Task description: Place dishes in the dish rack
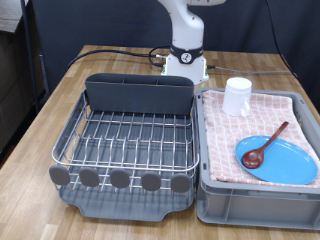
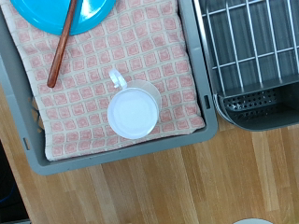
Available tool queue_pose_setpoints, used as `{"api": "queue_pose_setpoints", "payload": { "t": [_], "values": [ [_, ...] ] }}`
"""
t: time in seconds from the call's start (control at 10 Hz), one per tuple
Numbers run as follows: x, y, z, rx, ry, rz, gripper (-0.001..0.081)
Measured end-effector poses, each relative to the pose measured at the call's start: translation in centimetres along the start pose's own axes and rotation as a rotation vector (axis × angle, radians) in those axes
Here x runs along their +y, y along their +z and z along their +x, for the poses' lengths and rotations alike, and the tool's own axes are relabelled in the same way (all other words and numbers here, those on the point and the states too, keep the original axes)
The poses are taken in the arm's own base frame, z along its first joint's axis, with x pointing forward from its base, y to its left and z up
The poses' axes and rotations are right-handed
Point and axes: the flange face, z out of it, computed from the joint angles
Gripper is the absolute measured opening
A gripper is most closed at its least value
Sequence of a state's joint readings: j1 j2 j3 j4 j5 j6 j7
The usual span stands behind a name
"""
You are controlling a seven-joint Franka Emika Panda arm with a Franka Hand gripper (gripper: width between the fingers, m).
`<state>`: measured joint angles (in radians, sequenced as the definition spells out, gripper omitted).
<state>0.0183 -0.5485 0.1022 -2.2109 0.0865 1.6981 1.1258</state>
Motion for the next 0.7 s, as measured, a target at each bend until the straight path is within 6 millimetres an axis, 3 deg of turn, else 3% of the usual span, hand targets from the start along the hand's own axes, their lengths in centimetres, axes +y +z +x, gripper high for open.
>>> {"api": "queue_pose_setpoints", "payload": {
  "t": [0.2,0.7],
  "values": [
    [-0.8,0.2,-0.6,0.001,0.001,0.018,0.0802],
    [-7.1,2.1,-5.4,0.017,0.109,0.064,0.0802]
  ]
}}
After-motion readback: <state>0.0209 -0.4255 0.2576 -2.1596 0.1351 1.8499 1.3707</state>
